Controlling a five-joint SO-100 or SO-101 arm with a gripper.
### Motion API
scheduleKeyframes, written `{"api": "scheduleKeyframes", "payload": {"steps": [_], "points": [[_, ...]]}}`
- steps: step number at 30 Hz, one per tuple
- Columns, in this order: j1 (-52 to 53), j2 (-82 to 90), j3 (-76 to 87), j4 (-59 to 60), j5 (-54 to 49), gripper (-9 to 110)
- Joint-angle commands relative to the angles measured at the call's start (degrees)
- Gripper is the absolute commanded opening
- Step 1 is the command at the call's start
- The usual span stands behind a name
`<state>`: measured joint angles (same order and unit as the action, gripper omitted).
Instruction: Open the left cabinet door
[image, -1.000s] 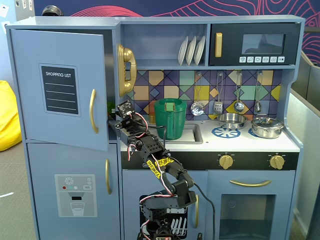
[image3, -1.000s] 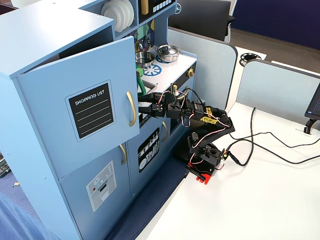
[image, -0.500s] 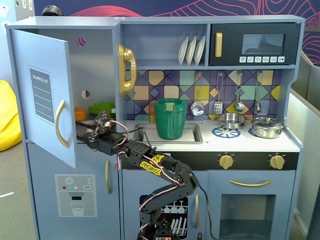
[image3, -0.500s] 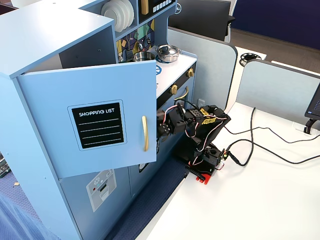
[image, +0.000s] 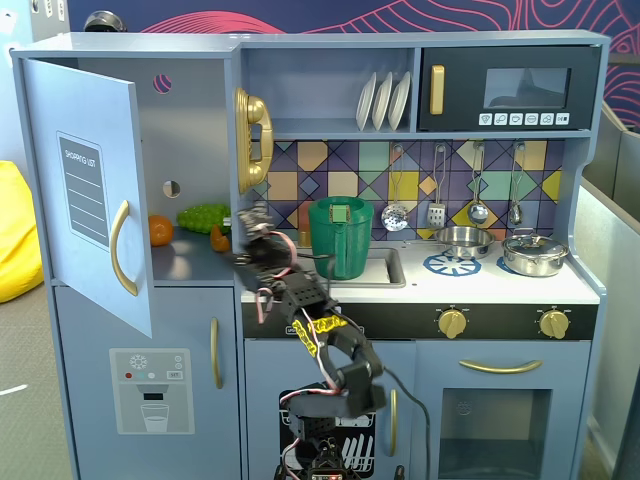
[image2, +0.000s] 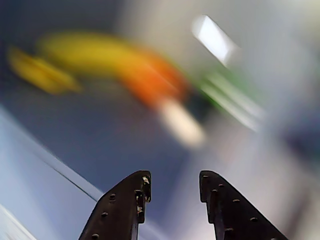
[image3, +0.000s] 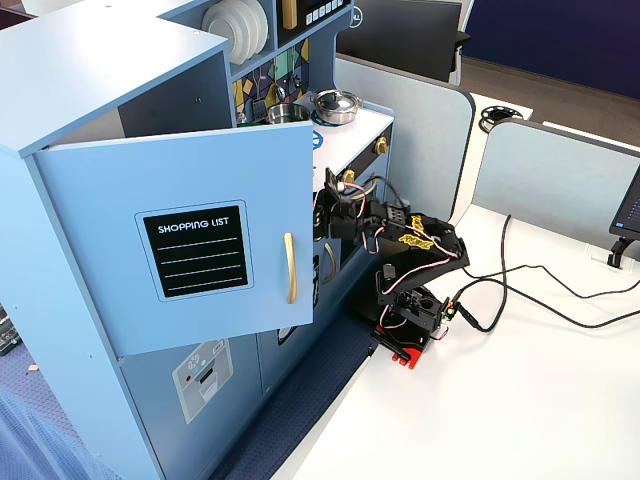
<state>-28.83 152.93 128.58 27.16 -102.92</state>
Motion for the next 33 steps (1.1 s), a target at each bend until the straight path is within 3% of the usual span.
{"api": "scheduleKeyframes", "payload": {"steps": [1,6,12,23,29,33], "points": [[16.0,4.83,0.7,23.29,6.77,1],[26.46,9.23,6.15,47.29,13.36,1],[31.55,17.23,22.06,60.29,23.03,3],[33.49,29.0,42.45,52.12,26.81,3],[31.64,29.0,43.15,42.89,29.44,3],[30.67,29.18,43.15,43.33,29.71,2]]}}
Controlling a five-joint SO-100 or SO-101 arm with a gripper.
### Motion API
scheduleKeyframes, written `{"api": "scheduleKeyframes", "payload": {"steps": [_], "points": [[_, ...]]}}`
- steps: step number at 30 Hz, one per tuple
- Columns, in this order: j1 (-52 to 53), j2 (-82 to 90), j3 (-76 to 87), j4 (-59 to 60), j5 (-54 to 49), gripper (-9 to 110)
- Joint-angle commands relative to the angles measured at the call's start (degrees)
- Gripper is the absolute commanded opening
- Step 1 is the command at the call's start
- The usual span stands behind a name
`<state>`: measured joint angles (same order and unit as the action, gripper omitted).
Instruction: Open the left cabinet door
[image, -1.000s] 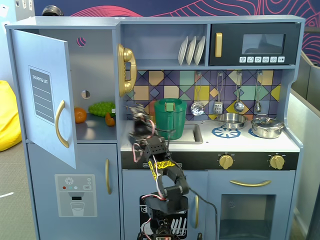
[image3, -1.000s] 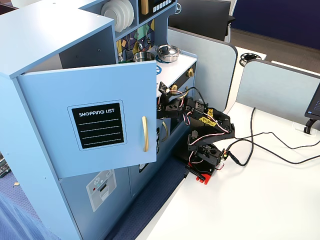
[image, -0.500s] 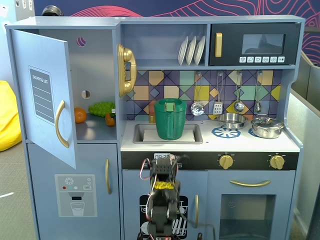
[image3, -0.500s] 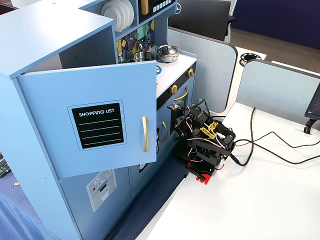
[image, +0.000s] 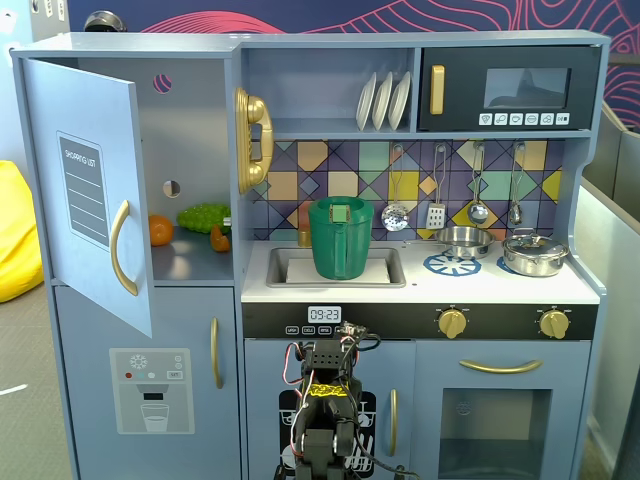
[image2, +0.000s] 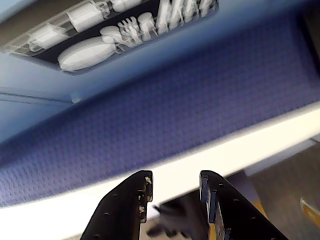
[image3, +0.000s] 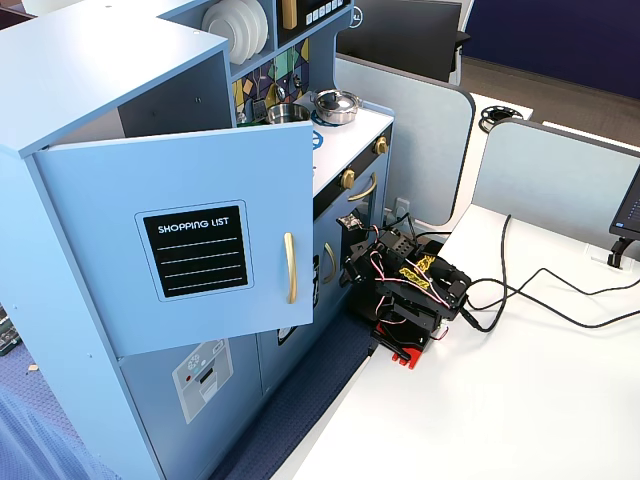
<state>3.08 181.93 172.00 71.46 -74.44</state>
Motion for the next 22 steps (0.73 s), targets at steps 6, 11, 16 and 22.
{"api": "scheduleKeyframes", "payload": {"steps": [6,11,16,22], "points": [[-3.69,0.18,-0.18,9.23,-0.35,0],[-3.69,0.18,-0.18,15.12,-4.13,0],[-3.69,0.18,-0.18,15.21,-5.1,0],[-3.25,0.18,-0.26,15.21,-4.31,0]]}}
